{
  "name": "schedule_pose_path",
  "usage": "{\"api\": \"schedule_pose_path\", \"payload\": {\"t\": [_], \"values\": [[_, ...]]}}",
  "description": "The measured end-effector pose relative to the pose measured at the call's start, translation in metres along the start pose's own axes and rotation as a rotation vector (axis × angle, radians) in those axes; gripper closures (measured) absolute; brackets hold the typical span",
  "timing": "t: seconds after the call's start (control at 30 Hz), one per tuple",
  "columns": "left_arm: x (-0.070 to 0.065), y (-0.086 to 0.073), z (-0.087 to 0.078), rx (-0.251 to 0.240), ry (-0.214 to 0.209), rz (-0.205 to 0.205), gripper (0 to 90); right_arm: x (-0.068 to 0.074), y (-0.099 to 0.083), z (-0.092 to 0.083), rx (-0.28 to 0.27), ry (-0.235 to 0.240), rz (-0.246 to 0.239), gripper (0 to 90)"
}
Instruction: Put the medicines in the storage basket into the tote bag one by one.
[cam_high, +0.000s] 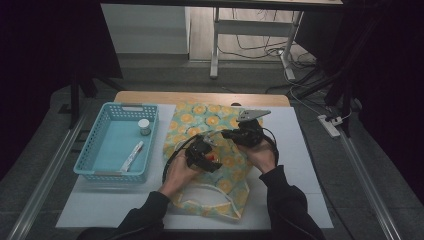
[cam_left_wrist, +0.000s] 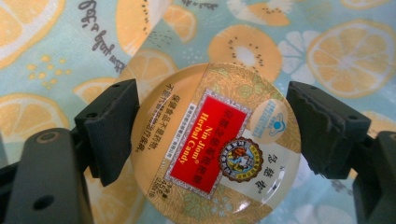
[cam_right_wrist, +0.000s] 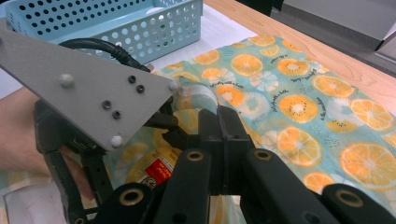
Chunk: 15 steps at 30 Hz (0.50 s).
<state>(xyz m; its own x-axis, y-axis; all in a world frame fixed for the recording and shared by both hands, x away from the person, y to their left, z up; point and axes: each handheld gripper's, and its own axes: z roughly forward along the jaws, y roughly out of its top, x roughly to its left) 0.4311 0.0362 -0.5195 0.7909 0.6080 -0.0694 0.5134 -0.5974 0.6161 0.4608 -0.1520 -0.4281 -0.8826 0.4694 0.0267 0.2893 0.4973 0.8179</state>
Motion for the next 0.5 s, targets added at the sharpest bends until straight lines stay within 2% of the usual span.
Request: {"api": "schedule_pose_path", "payload": {"t": [0.2, 0.3, 0.37, 0.43, 0.5], "values": [[0.002, -0.001, 0.001, 0.001, -0.002, -0.005, 18.6, 0.0, 0.0, 0.0, -0.004, 0.001, -0.002, 90.0], [0.002, 0.0, -0.002, -0.028, -0.026, -0.043, 15.9, 0.001, 0.0, 0.0, -0.005, 0.002, -0.003, 90.0], [0.002, 0.0, -0.006, -0.033, -0.029, -0.045, 14.9, 0.001, 0.001, -0.001, -0.007, 0.002, -0.006, 90.0], [0.001, 0.001, -0.009, -0.03, -0.014, -0.05, 14.9, 0.001, 0.001, -0.002, -0.01, 0.002, -0.005, 90.0], [-0.001, 0.001, -0.012, -0.033, -0.024, -0.049, 13.7, 0.001, 0.001, -0.002, -0.012, 0.003, -0.007, 90.0]]}}
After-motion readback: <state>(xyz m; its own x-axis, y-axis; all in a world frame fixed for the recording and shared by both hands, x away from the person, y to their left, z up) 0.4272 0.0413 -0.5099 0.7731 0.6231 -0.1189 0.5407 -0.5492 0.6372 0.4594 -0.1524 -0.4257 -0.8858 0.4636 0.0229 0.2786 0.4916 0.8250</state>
